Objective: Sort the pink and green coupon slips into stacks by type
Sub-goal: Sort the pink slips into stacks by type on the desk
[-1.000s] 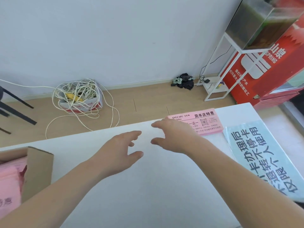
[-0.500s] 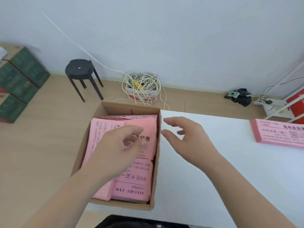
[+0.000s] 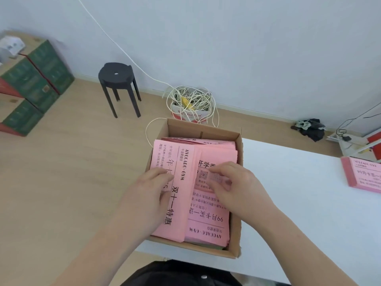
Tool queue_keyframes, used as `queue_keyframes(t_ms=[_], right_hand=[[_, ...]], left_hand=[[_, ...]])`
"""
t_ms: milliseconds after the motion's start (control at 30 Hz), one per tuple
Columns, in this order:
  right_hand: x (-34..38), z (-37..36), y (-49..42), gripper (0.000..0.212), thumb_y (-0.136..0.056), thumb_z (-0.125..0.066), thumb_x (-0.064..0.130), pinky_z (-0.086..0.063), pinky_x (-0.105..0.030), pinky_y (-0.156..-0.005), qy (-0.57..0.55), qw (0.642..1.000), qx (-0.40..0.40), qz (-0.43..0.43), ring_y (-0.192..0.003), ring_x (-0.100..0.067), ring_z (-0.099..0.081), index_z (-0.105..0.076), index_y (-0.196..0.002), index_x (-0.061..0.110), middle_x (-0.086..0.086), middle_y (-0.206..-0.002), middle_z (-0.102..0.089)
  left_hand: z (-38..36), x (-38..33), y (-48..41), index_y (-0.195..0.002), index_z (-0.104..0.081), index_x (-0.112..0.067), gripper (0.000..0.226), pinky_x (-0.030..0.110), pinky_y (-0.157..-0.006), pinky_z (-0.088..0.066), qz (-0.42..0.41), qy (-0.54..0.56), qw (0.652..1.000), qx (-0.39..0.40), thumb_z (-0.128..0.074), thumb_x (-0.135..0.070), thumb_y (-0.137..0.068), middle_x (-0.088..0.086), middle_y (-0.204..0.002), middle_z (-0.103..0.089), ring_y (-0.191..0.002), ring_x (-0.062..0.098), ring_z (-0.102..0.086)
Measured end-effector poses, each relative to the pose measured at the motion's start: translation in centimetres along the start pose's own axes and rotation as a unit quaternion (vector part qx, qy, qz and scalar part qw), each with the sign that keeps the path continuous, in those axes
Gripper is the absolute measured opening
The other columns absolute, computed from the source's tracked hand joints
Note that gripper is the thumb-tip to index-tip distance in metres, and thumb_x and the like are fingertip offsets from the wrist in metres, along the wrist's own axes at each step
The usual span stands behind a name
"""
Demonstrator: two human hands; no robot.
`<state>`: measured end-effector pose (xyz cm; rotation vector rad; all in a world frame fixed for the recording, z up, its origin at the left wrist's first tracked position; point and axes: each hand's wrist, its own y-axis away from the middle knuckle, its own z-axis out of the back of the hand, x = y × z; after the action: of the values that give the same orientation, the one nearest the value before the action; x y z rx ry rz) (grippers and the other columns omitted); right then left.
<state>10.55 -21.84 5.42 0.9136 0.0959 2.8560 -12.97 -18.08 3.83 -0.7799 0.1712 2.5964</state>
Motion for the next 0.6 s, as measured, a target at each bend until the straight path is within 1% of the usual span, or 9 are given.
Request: queue_keyframes(t_ms=[100,167,267,333,367,433,500,567,600], right_hand=[[2.9,-1.0,-1.3,0.037,-0.096,-0.063,0.043,-0.052,-0.035,-0.093,0.028,0.998,0.042,-0.030,-0.112,-0.011,-0.059,-0.061,-0.132,0.031,0.013,-0.119,-0.063],[4.5,-1.6,-2.0,0.042,-0.097,-0.062,0.043,-0.052,-0.032,-0.086,0.004,0.996,0.050,-0.070,-0.103,-0.012,-0.063,-0.057,-0.135,0.028,0.010,-0.111,-0.066],[5.6,-2.8,-2.5,0.043,-0.095,-0.067,0.036,-0.057,-0.034,-0.079,-0.062,0.990,0.048,-0.113,-0.080,-0.006,-0.065,-0.055,-0.135,0.025,0.012,-0.089,-0.066],[5.8,-3.4,-2.7,0.049,-0.091,-0.073,0.028,-0.060,-0.041,-0.076,-0.125,0.982,0.021,-0.141,-0.078,-0.009,-0.066,-0.054,-0.136,0.028,0.009,-0.084,-0.066],[6.0,-3.6,-2.8,0.051,-0.088,-0.076,0.024,-0.061,-0.041,-0.074,-0.163,0.973,0.003,-0.163,-0.076,-0.010,-0.066,-0.053,-0.134,0.029,0.007,-0.084,-0.066],[6.2,-3.9,-2.7,0.054,-0.085,-0.079,0.017,-0.061,-0.038,-0.072,-0.260,0.943,-0.023,-0.206,-0.077,-0.012,-0.068,-0.052,-0.131,0.027,0.001,-0.085,-0.067],[6.6,-3.9,-2.7,0.047,-0.085,-0.080,0.017,-0.063,-0.040,-0.074,-0.327,0.916,-0.035,-0.231,-0.081,-0.014,-0.072,-0.055,-0.124,0.026,0.000,-0.088,-0.070],[6.9,-4.0,-2.7,0.023,-0.090,-0.073,0.021,-0.062,-0.037,-0.072,-0.266,0.944,-0.010,-0.194,-0.081,-0.011,-0.072,-0.064,-0.110,0.026,0.007,-0.088,-0.072],[7.2,-4.1,-2.6,0.013,-0.094,-0.068,0.021,-0.059,-0.031,-0.069,-0.217,0.962,0.012,-0.166,-0.082,-0.007,-0.070,-0.065,-0.106,0.026,0.010,-0.089,-0.072]], left_hand=[[0.1,0.8,0.2,-0.092,-0.075,-0.016,0.020,0.024,-0.065,-0.050,-0.029,-0.028,0.999,0.017,-0.061,-0.006,-0.081,-0.006,-0.103,-0.072,-0.086,0.016,-0.067],[0.0,1.2,0.8,-0.091,-0.076,-0.017,0.023,0.021,-0.065,-0.049,-0.046,-0.017,0.999,0.007,-0.063,-0.006,-0.076,-0.005,-0.103,-0.073,-0.086,0.011,-0.065],[-0.2,2.0,1.6,-0.104,-0.078,-0.018,0.037,0.018,-0.078,-0.054,-0.046,0.011,0.999,0.007,-0.072,0.005,-0.075,-0.003,-0.121,-0.073,-0.100,0.014,-0.071],[-0.1,2.7,1.8,-0.115,-0.077,-0.020,0.038,0.020,-0.095,-0.049,-0.008,0.078,0.997,0.002,-0.063,0.002,-0.088,-0.007,-0.133,-0.067,-0.116,0.011,-0.065],[0.1,3.0,1.9,-0.117,-0.076,-0.021,0.037,0.020,-0.101,-0.048,0.012,0.110,0.994,-0.007,-0.059,0.001,-0.093,-0.010,-0.135,-0.065,-0.120,0.007,-0.062],[0.6,3.1,2.4,-0.116,-0.076,-0.023,0.037,0.018,-0.103,-0.047,0.031,0.145,0.989,-0.024,-0.058,0.001,-0.095,-0.016,-0.134,-0.064,-0.120,-0.002,-0.059],[0.9,3.1,2.9,-0.113,-0.077,-0.025,0.039,0.019,-0.099,-0.049,0.024,0.165,0.985,-0.042,-0.059,0.003,-0.094,-0.019,-0.130,-0.065,-0.118,-0.005,-0.060],[1.0,3.5,3.2,-0.110,-0.078,-0.024,0.038,0.021,-0.094,-0.051,0.022,0.177,0.982,-0.062,-0.059,0.005,-0.094,-0.021,-0.126,-0.067,-0.114,-0.006,-0.062],[1.1,3.7,3.3,-0.109,-0.078,-0.023,0.038,0.022,-0.093,-0.052,0.022,0.184,0.980,-0.075,-0.059,0.005,-0.094,-0.021,-0.124,-0.068,-0.113,-0.005,-0.063]])
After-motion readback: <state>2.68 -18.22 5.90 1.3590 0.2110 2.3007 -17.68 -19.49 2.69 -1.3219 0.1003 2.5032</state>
